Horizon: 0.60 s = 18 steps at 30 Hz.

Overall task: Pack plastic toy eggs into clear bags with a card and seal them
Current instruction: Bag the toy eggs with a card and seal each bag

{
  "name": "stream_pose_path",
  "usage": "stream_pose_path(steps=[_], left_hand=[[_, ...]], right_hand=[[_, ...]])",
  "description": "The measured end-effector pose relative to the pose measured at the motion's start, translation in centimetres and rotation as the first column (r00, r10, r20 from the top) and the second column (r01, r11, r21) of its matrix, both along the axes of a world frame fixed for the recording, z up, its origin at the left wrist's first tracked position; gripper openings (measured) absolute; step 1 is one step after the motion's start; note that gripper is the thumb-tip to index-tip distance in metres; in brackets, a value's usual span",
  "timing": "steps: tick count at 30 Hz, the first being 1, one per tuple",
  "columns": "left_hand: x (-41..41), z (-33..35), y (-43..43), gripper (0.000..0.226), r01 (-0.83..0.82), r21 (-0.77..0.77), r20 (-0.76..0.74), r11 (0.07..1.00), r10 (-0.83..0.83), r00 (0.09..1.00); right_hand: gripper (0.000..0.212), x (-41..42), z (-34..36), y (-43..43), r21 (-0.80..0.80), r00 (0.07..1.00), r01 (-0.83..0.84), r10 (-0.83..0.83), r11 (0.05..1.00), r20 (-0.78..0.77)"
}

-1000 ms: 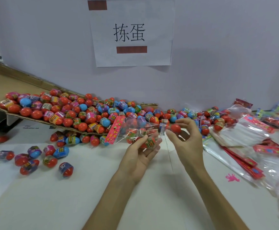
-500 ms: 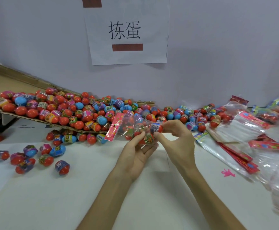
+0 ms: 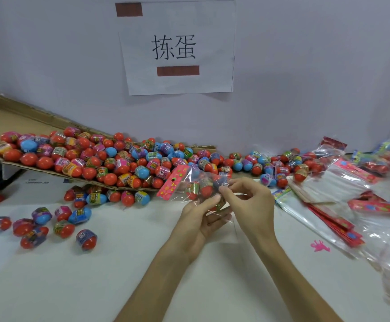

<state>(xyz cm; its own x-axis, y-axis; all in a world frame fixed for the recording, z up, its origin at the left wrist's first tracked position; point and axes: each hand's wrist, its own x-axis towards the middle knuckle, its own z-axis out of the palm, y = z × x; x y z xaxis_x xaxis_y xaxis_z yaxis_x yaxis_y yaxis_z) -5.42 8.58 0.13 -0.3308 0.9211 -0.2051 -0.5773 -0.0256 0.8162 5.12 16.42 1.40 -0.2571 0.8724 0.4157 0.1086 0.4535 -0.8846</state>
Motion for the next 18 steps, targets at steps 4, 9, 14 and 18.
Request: stream_pose_path(steps=[4,9,14,18], left_hand=[[-0.27,-0.13,0.10,0.036,0.002,-0.002,-0.021,1.000,-0.002,1.000],[-0.34,-0.04,-0.03,0.033,0.012,0.029,0.048,1.000,-0.014,0.999],[-0.38,-0.15,-0.01,0.030,0.006,0.033,0.129,0.999,-0.010,0.992],[-0.77,-0.11,0.09,0.039,-0.021,0.010,0.208,1.000,0.018,0.978]], right_hand=[[0.015,-0.26,-0.09,-0.16,0.006,0.999,-0.048,0.048,0.999,0.001],[0.019,-0.58,-0.43,-0.38,0.026,0.994,-0.102,0.101,0.994,0.030],[0.031,-0.61,-0.24,-0.50,0.021,0.990,-0.136,0.135,0.990,0.034],[0.029,-0.52,-0.19,-0.42,0.065,0.990,-0.130,0.127,0.989,0.060]])
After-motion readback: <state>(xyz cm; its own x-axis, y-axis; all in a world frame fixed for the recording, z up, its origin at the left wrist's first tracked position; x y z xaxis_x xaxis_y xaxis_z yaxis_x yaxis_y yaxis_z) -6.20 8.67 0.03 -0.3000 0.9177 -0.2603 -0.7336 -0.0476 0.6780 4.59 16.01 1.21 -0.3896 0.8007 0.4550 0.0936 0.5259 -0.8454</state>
